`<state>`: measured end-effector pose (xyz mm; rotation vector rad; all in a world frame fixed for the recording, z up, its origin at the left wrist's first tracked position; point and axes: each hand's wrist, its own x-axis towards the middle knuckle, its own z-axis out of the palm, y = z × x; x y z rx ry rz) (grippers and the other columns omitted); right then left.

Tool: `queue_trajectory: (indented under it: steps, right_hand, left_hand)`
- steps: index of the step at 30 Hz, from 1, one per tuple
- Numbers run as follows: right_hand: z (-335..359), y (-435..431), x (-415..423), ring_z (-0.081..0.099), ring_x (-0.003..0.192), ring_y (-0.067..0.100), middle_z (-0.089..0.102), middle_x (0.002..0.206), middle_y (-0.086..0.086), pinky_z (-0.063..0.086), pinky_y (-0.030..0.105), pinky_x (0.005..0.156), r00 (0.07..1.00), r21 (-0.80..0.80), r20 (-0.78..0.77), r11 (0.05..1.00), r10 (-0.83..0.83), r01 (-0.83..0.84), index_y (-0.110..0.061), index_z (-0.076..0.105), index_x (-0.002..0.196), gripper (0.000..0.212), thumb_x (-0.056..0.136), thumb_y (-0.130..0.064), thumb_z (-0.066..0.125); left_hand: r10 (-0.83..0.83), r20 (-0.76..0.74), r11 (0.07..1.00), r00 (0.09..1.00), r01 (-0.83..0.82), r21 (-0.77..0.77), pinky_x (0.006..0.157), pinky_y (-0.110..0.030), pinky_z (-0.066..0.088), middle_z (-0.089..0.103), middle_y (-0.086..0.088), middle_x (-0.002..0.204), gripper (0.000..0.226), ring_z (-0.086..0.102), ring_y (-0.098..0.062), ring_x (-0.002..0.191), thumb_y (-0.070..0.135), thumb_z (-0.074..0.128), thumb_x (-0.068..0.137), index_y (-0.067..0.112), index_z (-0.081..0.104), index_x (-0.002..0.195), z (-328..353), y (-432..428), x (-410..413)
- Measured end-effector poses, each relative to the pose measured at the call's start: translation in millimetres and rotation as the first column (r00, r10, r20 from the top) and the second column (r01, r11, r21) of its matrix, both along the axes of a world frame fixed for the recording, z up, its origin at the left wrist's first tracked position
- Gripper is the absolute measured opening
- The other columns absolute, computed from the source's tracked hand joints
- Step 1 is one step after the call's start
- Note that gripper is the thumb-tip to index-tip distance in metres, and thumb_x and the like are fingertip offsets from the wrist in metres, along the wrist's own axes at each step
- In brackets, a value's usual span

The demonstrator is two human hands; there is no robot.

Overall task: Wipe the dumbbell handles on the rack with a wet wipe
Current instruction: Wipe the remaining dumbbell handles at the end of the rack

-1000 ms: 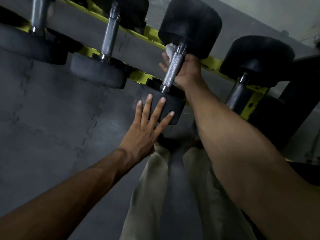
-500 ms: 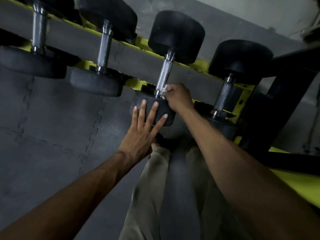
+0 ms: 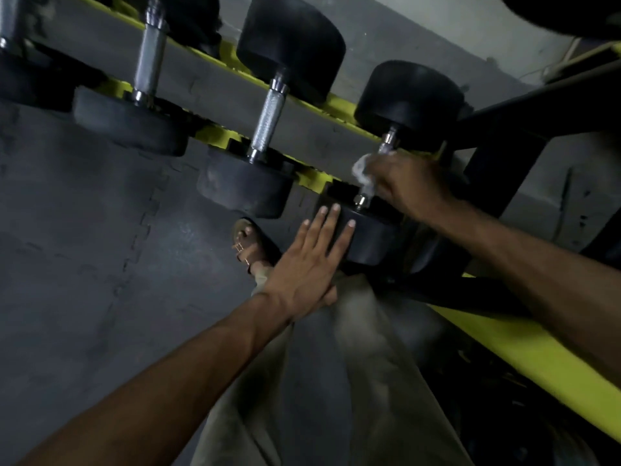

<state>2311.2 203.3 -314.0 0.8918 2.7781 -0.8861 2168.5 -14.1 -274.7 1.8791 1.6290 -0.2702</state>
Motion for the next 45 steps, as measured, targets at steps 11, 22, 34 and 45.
queue_trajectory:
  steps: [11,22,34,45]
  right_hand:
    - [-21,-16,4,0.064,0.093,0.022,0.059,0.106,-0.002,0.055,0.037,0.076,0.997,-0.1,0.001,0.992,-0.076,0.075,-0.022,0.072,0.094,0.02,0.092,-0.034,0.056]
    - [-56,-41,6,0.054,0.053,0.014,0.062,0.064,0.009,0.043,0.027,0.05,0.392,-0.604,0.374,0.1,-0.841,0.79,-0.008,0.057,0.067,0.014,0.076,0.001,0.052]
    - [-64,-3,-32,0.069,0.081,0.026,0.072,0.089,0.012,0.056,0.046,0.078,-0.144,-0.875,0.381,-0.406,-0.913,0.263,-0.007,0.068,0.087,0.026,0.098,-0.022,0.049]
    - [-58,-18,-14,0.066,0.109,0.014,0.064,0.128,-0.012,0.054,0.04,0.093,0.844,0.212,-0.141,0.817,-0.517,0.536,-0.03,0.067,0.119,0.028,0.099,-0.031,0.049]
  left_hand:
    - [0.007,-0.075,0.999,0.997,-0.01,-0.032,0.129,-0.052,0.02,-0.026,-0.031,0.166,0.13,-0.01,-0.046,0.159,0.056,0.072,0.084,0.006,-0.018,0.164,10,12,20]
    - [0.031,-0.194,0.991,0.981,-0.056,-0.126,0.128,-0.057,0.02,-0.041,-0.035,0.157,0.147,-0.021,-0.055,0.153,0.075,0.068,0.08,0.003,-0.037,0.153,0,31,38]
    - [0.057,-0.191,0.995,0.98,-0.072,-0.07,0.127,-0.057,0.023,-0.037,-0.035,0.159,0.15,-0.019,-0.055,0.154,0.077,0.069,0.079,0.005,-0.039,0.153,-11,24,39]
    - [0.051,-0.167,0.995,0.985,-0.064,-0.076,0.127,-0.059,0.023,-0.041,-0.033,0.158,0.14,-0.02,-0.055,0.153,0.068,0.067,0.085,0.007,-0.039,0.153,-10,23,35]
